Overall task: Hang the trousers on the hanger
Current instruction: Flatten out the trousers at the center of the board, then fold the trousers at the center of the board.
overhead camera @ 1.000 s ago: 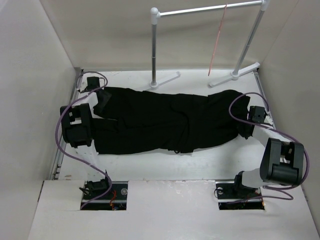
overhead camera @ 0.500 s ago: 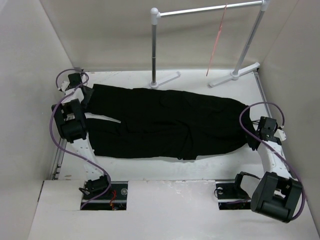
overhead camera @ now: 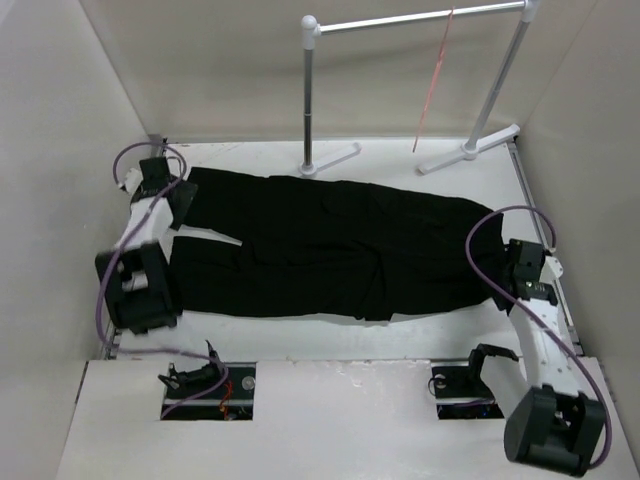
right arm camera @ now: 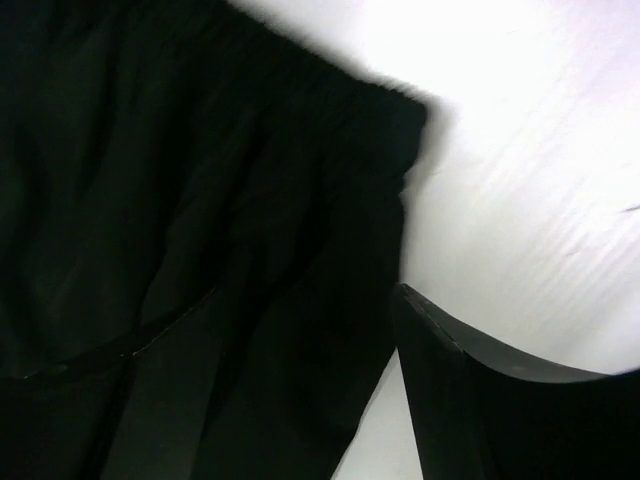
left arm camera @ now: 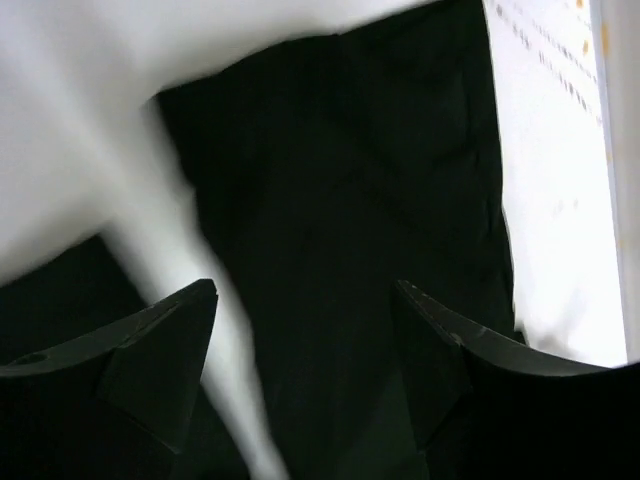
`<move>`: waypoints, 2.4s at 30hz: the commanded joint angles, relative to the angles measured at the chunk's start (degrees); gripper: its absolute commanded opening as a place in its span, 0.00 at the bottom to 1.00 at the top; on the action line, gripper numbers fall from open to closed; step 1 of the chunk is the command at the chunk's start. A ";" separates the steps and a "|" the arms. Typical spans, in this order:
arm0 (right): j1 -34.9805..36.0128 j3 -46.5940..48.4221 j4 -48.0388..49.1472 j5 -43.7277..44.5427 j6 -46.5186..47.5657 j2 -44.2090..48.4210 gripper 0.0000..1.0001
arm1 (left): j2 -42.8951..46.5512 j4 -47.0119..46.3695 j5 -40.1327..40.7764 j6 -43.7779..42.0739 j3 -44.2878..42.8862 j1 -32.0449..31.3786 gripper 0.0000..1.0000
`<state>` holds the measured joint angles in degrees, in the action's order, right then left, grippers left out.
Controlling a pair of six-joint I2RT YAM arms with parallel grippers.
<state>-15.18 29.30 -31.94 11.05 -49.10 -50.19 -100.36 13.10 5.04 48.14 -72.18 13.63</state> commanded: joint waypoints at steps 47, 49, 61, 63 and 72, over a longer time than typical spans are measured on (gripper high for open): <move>25.88 1.11 -4.79 -5.08 -1.70 15.05 0.60 | 36.78 -0.12 -1.09 4.41 43.89 24.65 0.06; 20.44 0.67 -5.41 -2.80 -2.49 13.55 0.59 | 41.19 4.72 1.28 5.29 41.26 23.60 0.04; 1.61 1.46 -5.68 8.28 -3.11 2.30 0.52 | 44.37 14.14 11.58 11.36 27.36 11.91 0.03; 0.11 1.81 -4.80 8.38 -3.02 0.37 0.52 | 43.93 13.88 11.40 11.27 26.57 11.91 0.03; -1.83 -1.44 8.29 6.36 -5.56 -14.84 0.53 | 41.56 10.98 10.17 11.36 26.83 11.20 0.03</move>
<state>-16.01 28.75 -30.63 16.58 -52.99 -63.33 -59.00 25.50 14.61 58.85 -44.05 25.12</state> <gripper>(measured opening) 0.538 0.032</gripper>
